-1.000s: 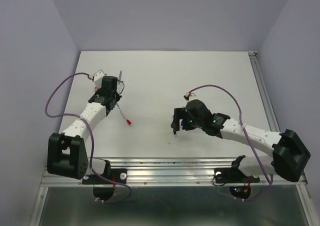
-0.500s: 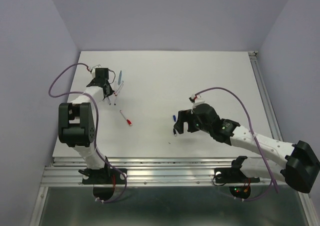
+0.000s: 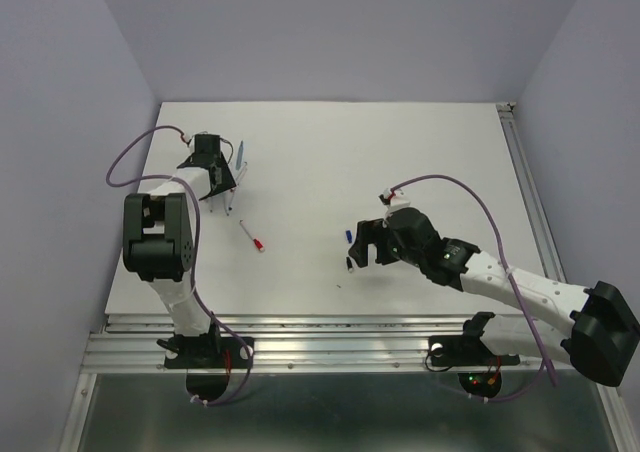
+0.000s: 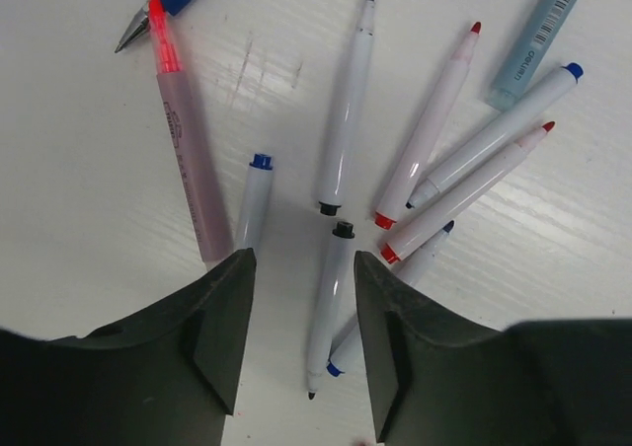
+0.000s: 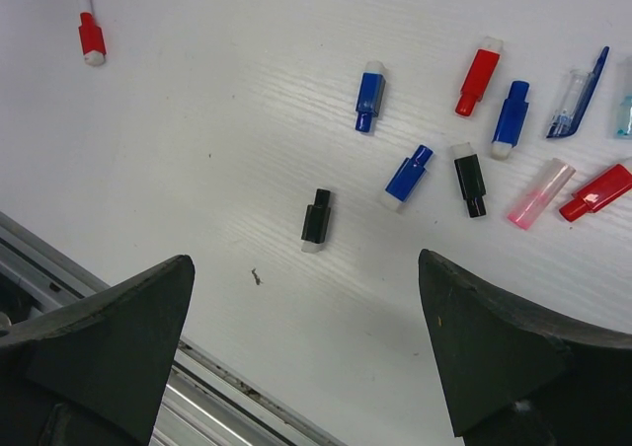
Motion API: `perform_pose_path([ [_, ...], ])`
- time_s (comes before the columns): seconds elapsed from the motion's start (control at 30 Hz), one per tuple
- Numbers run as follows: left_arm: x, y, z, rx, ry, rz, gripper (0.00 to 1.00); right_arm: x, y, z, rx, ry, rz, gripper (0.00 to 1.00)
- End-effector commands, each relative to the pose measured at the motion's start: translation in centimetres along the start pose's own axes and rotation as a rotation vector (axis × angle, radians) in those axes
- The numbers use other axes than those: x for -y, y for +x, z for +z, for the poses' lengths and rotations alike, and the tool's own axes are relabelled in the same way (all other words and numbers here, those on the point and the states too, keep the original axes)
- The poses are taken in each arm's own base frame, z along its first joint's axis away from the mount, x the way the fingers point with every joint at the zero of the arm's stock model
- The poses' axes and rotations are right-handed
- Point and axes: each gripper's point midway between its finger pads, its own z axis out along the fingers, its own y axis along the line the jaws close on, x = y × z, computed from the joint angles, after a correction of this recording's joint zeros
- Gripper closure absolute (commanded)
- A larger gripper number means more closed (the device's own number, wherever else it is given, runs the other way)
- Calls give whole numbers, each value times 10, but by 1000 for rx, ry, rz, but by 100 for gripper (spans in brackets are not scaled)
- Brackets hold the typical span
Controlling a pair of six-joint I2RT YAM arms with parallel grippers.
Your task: Open the pen caps
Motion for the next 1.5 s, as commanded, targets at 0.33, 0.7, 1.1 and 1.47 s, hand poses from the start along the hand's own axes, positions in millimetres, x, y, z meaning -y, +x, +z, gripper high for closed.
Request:
perform_pose_path([
  [0.33,36,11,-99,73,215,-202,1,0,-5,3,43,-2,26,0],
  [0.7,35,78,-112,-39,121,-188,1,13,-3,7,55,65,46,0],
  [1.1,25,114,-81,-151,-8,-142,36,20,0,7,64,88,40,0],
  [1.47,34,131,-61,-201,-7,-94,97,22,-2,6,72,103,43,0],
])
